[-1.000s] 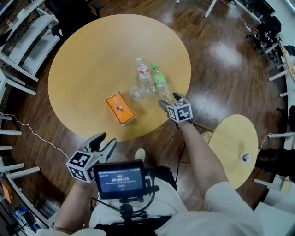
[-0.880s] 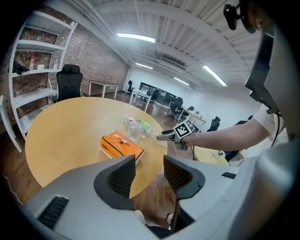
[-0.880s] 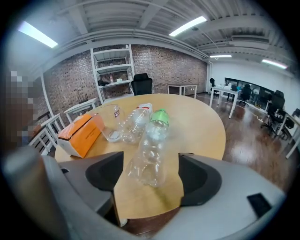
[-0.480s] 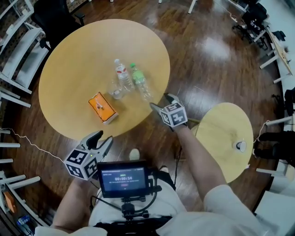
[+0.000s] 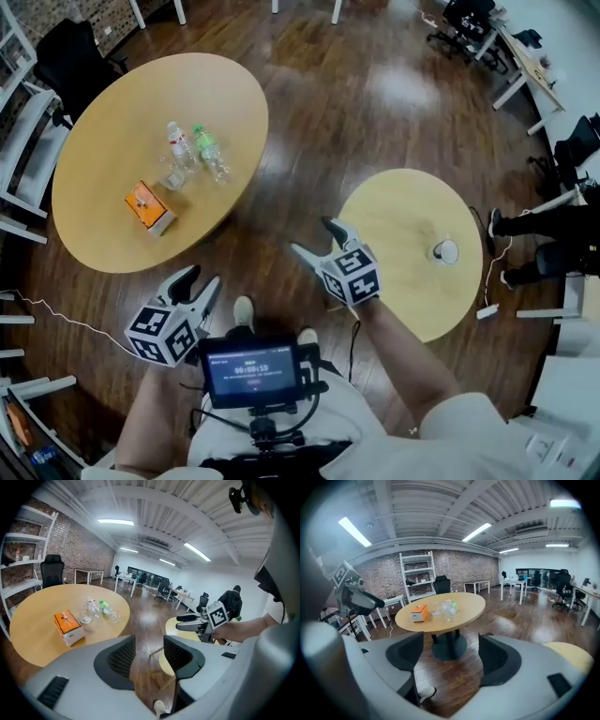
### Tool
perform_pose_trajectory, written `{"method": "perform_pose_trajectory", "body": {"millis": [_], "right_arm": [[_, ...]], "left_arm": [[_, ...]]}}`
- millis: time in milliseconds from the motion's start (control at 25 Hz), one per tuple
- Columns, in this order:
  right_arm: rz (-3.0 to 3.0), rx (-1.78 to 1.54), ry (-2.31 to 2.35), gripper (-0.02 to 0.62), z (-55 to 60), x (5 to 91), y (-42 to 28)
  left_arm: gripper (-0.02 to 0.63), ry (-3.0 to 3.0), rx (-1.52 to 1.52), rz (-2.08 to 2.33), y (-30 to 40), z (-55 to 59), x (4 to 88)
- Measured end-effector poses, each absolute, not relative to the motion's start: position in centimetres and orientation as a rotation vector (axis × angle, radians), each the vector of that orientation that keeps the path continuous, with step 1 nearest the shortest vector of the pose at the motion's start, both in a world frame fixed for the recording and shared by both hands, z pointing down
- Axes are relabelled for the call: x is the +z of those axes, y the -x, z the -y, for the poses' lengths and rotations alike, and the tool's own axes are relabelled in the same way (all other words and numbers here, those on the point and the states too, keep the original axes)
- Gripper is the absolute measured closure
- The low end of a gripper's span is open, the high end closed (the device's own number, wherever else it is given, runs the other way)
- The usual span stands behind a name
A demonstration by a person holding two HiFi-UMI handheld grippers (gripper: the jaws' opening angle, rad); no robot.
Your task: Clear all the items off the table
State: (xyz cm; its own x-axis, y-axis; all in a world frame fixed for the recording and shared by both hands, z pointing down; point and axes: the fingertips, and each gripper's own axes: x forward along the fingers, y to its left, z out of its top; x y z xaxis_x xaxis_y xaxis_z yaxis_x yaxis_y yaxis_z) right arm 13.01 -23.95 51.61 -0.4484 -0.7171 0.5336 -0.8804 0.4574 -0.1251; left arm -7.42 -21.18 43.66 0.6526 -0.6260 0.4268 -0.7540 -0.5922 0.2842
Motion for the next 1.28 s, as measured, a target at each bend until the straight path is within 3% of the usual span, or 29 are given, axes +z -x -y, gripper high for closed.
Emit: {"method": "perform_pose_trajectory", "body": {"millis": [560, 1000, 1280], "right_arm": [[1.881, 0.657, -1.959, 0.217, -5.5, 50.2, -32.0], [1.638, 0.71, -2.203, 0.218, -25.7, 46.5, -29.6], [1.678, 0.728, -2.186, 0.217, -29.7, 47.1, -29.4]], "left_arm": [[0.411, -2.612, 0.449, 0.754, -3.0, 7.8, 43.5], [0.41, -2.631, 0.447, 0.509, -2.6, -5.5, 45.4], [0.411, -2.618, 0.481, 0.534, -2.2, -10.5, 45.8]]}}
